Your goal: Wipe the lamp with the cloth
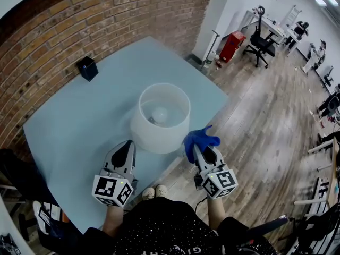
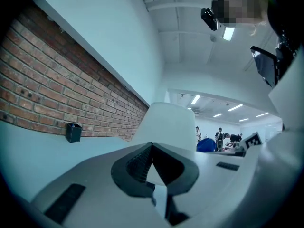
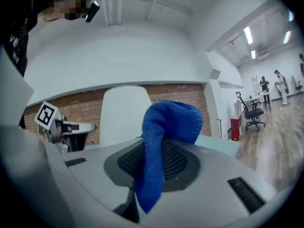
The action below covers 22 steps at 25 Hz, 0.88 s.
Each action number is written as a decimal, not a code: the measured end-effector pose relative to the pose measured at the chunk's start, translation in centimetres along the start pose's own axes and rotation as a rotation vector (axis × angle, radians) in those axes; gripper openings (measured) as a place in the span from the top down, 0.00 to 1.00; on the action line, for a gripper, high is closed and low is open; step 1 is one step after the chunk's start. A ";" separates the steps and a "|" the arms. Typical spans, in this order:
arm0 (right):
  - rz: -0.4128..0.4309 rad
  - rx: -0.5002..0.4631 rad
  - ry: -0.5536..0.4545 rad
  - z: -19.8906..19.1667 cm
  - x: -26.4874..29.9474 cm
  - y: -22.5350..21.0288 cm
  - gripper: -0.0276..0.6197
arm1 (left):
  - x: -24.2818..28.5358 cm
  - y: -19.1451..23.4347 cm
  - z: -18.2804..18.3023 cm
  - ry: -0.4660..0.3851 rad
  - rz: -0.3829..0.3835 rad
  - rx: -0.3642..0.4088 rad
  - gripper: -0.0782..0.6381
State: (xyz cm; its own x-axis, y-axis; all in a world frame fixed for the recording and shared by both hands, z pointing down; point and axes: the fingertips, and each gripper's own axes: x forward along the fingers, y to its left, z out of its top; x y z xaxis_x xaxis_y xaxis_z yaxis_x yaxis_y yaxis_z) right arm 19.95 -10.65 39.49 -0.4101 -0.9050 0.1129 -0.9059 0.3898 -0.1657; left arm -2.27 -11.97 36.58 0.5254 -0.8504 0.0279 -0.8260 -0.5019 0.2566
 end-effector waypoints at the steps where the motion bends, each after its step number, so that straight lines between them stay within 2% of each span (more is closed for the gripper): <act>1: 0.004 0.030 -0.045 2.2 -0.2 -0.1 0.84 | 0.1 0.2 0.7 -0.008 0.006 0.013 0.88; 4: 0.045 0.098 -0.192 9.1 -0.2 -0.3 0.84 | 0.7 0.7 3.1 -0.039 0.016 0.066 0.88; 6: 0.108 0.136 -0.273 13.2 0.4 -0.1 0.84 | 1.2 0.8 4.8 -0.063 0.019 0.103 0.88; 10: 0.257 0.230 -0.349 18.5 2.4 0.6 0.84 | 2.5 0.9 7.7 -0.109 0.025 0.147 0.88; 13: 0.303 0.262 -0.309 18.6 4.6 0.8 0.84 | 3.6 1.2 8.2 -0.102 0.035 0.160 0.88; 18: 0.308 0.266 -0.190 14.8 7.7 0.1 0.84 | 4.7 2.7 8.1 -0.091 0.081 0.174 0.88; 22: 0.327 0.288 -0.131 12.8 9.3 -0.7 0.84 | 5.7 4.1 7.2 -0.072 0.106 0.162 0.88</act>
State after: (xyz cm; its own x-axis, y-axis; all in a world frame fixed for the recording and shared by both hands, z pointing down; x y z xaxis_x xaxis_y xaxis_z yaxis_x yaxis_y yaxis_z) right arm 18.16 -21.52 28.13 -0.6361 -0.7633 -0.1129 -0.6570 0.6126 -0.4394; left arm -4.14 -20.04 30.85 0.4225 -0.9061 -0.0242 -0.9011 -0.4227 0.0970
